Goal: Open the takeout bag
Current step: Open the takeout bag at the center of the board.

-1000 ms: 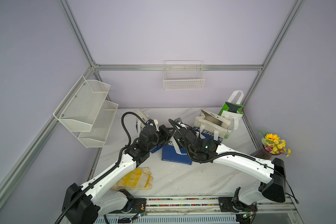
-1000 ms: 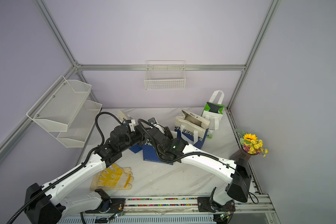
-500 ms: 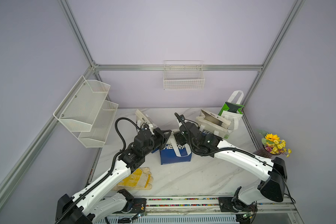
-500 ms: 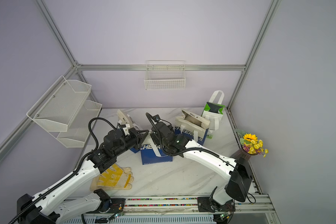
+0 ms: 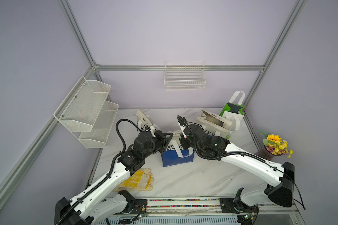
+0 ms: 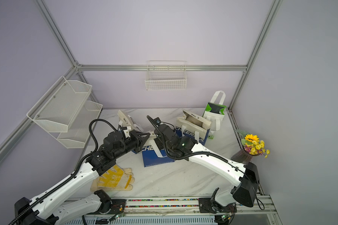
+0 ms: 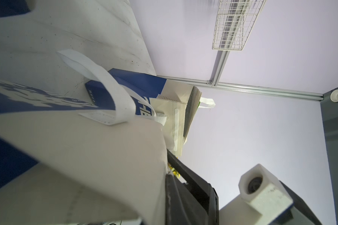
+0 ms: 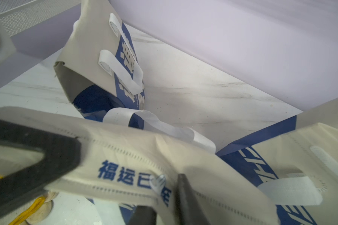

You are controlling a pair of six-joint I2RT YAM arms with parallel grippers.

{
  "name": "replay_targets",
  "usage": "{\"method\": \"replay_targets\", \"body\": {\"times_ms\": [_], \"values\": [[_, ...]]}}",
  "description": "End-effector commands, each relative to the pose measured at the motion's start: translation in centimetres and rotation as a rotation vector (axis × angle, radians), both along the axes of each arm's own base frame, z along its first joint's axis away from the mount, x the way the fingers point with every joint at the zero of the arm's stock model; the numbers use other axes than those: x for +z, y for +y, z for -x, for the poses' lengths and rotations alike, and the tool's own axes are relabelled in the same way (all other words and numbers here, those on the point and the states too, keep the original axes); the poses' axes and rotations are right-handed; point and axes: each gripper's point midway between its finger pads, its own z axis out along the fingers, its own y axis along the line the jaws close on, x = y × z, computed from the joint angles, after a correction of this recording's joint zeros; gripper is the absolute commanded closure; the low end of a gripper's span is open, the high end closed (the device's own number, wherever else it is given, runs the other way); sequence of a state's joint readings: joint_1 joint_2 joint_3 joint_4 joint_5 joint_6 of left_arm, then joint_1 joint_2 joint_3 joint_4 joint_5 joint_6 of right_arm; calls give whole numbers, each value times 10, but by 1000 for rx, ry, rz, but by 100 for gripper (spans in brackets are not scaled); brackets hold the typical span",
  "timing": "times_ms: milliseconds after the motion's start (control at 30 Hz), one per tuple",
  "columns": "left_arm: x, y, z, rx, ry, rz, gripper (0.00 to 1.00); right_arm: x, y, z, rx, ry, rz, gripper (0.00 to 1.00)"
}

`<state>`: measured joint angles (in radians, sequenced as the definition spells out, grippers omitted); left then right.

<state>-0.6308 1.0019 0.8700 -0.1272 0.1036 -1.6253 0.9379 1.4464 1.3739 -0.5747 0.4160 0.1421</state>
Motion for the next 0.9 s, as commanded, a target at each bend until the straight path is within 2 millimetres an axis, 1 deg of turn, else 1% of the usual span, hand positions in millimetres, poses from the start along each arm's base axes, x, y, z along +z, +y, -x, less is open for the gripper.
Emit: {"method": "replay_targets", "body": {"times_ms": [0,33,67,133,167,200,233,300,400,433,467,533,733,800,867], "values": [[25,17,-5,63,-58,-53,100,30,-21,-19,-100,-78,-15,100],[24,17,-7,64,-58,-64,100,32,-17,-15,-78,-70,-30,100],[25,15,-10,56,-65,-79,97,33,-14,-13,-64,-60,-49,100],[32,8,-14,26,-84,-113,67,32,-10,-10,-55,-37,-78,100],[36,1,-13,1,-92,-122,52,31,-10,-9,-57,-29,-90,100],[41,-6,-12,-13,-108,-128,42,30,-8,-9,-54,-20,-106,100],[46,-11,-10,-19,-125,-136,38,28,-7,-8,-57,-12,-118,100],[50,-22,-7,-26,-144,-151,33,28,-6,-7,-65,-2,-160,100],[42,-30,-9,-24,-120,-154,32,33,-3,-1,-52,4,-239,100],[38,-32,-11,-21,-109,-146,34,30,-2,-1,-54,8,-249,100],[36,-34,-13,-16,-108,-132,35,38,-4,4,-42,-1,-285,100],[33,-38,-20,-2,-106,-108,38,41,0,8,-9,0,-333,100],[24,-59,-37,-12,-85,-48,53,39,4,18,33,17,-399,100],[25,-69,-39,-27,-84,-32,61,37,4,19,36,23,-403,100],[24,-76,-39,-39,-81,-31,67,36,4,20,37,23,-405,100]]}}
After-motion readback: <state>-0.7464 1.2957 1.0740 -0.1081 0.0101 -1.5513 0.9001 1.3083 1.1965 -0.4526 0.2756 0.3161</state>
